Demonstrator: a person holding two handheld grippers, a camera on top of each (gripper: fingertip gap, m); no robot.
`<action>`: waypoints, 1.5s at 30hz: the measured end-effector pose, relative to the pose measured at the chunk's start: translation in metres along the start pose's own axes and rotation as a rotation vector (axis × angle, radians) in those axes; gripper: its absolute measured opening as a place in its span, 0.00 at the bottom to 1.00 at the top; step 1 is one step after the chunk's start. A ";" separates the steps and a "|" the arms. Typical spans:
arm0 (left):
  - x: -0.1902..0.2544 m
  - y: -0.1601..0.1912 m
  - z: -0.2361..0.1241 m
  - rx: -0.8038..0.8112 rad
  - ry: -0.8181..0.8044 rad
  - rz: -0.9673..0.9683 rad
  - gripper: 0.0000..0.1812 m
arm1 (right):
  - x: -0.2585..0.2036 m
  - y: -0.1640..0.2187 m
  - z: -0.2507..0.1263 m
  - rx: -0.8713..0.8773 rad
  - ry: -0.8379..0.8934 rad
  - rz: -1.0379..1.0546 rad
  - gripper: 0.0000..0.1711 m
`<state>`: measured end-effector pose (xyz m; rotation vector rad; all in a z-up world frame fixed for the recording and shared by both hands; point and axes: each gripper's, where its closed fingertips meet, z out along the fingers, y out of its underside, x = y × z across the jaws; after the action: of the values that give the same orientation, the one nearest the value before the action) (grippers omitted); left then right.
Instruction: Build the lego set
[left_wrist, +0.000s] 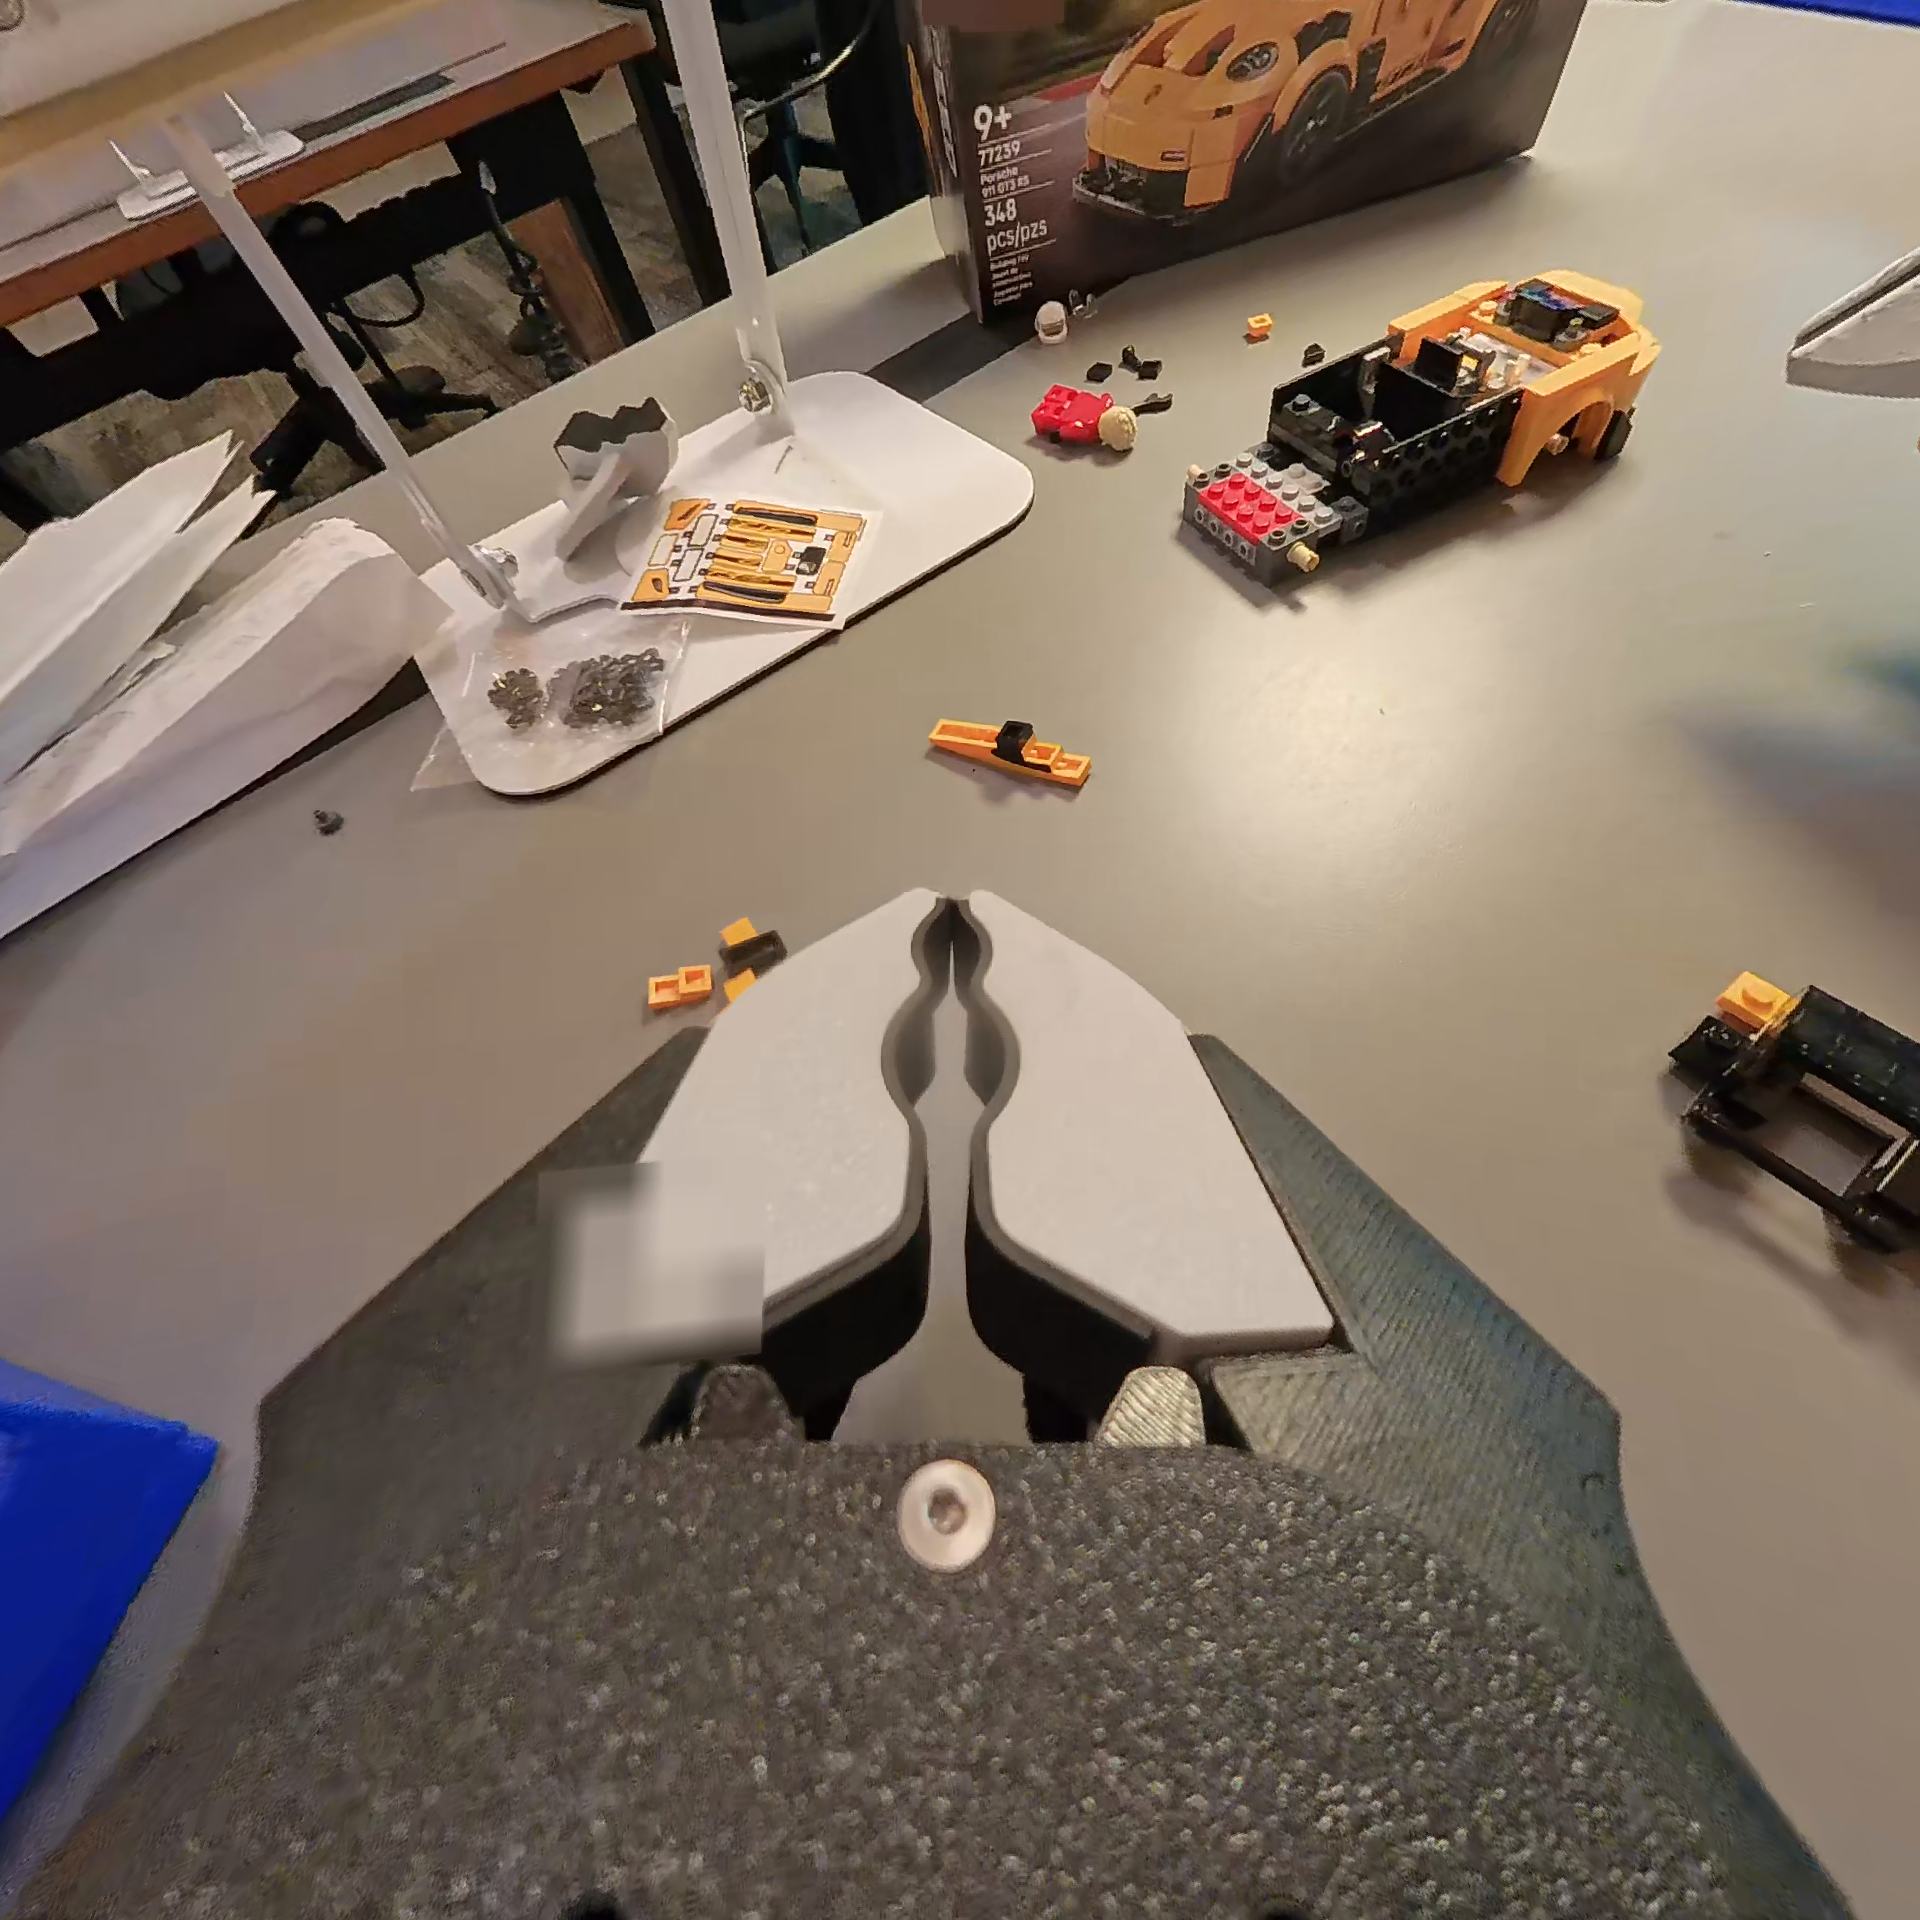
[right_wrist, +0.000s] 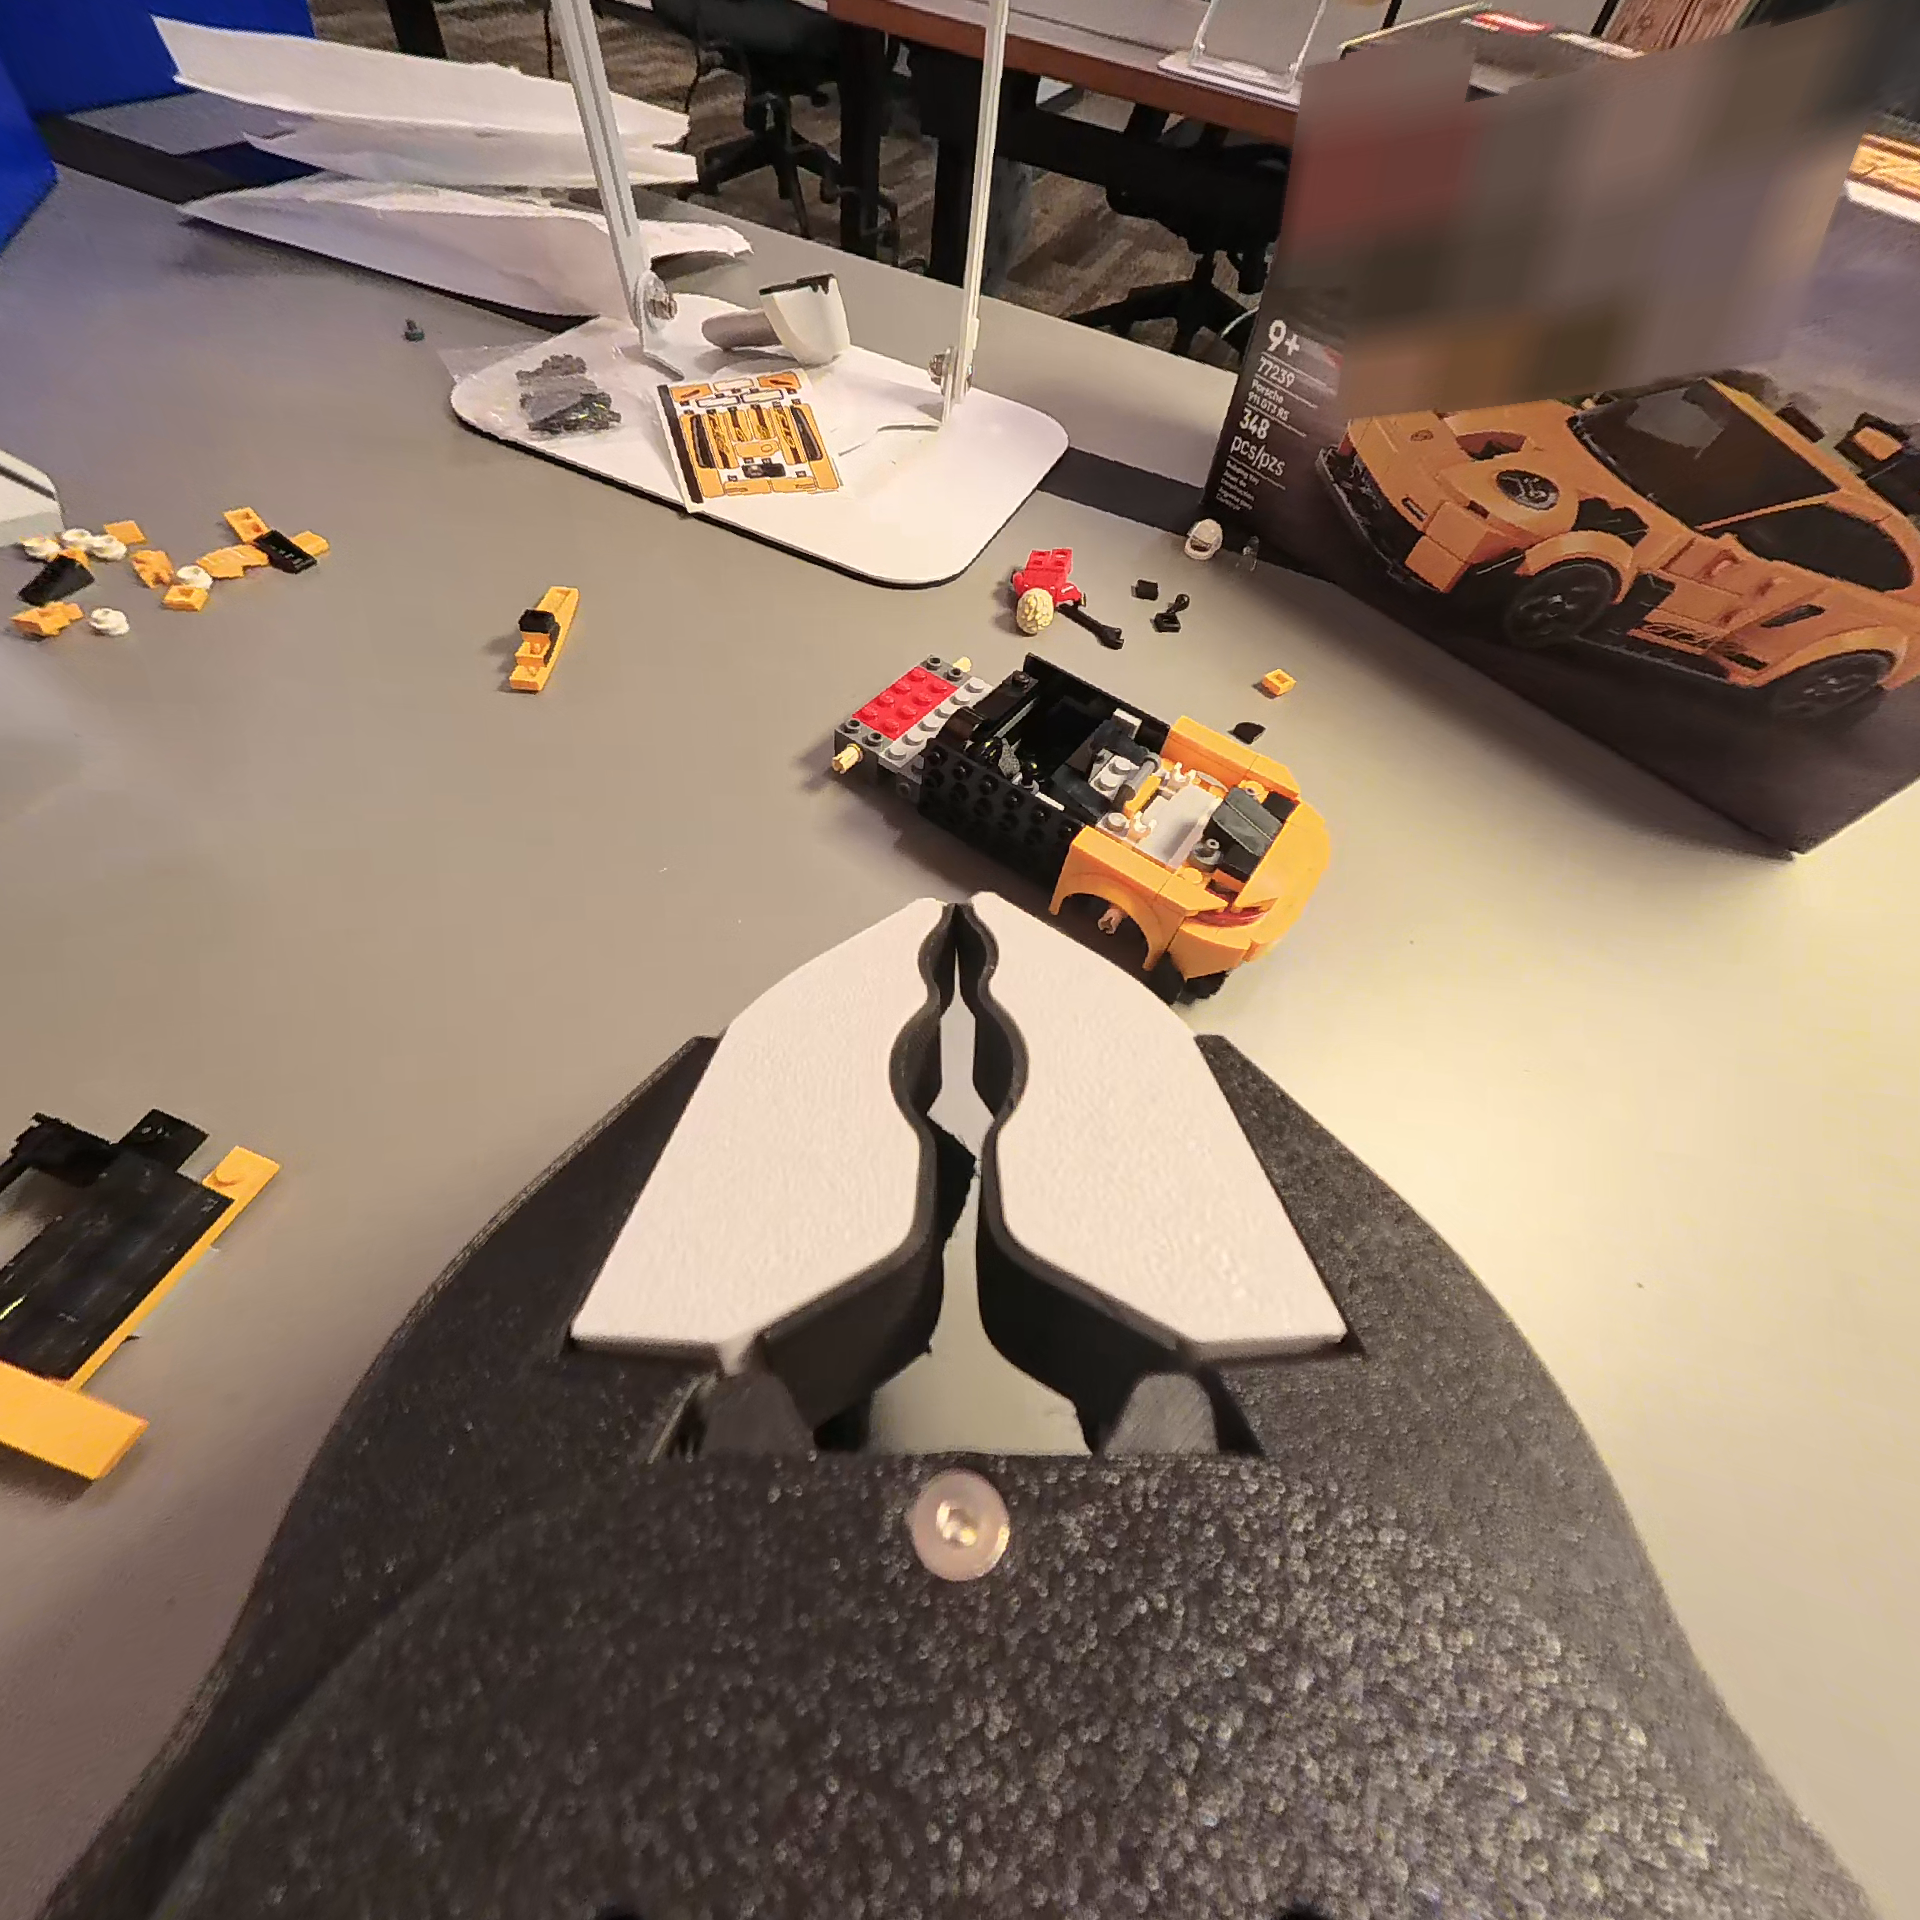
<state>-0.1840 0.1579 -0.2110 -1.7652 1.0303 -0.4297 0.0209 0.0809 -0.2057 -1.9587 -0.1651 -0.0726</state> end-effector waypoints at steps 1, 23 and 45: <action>-0.001 0.001 0.001 -0.007 -0.009 0.006 0.00 | 0.000 0.000 0.000 -0.001 0.000 0.002 0.00; -0.001 0.010 0.004 -0.093 -0.075 0.148 0.00 | 0.007 0.002 0.001 -0.008 0.032 0.024 0.00; 0.023 0.006 0.095 -0.615 0.342 -0.125 0.23 | -0.017 0.002 -0.001 -0.011 -0.116 -0.017 0.03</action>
<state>-0.1081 0.1940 -0.2609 -2.3668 1.4001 -0.5438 0.0046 0.0784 -0.2092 -1.9734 -0.2580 0.0296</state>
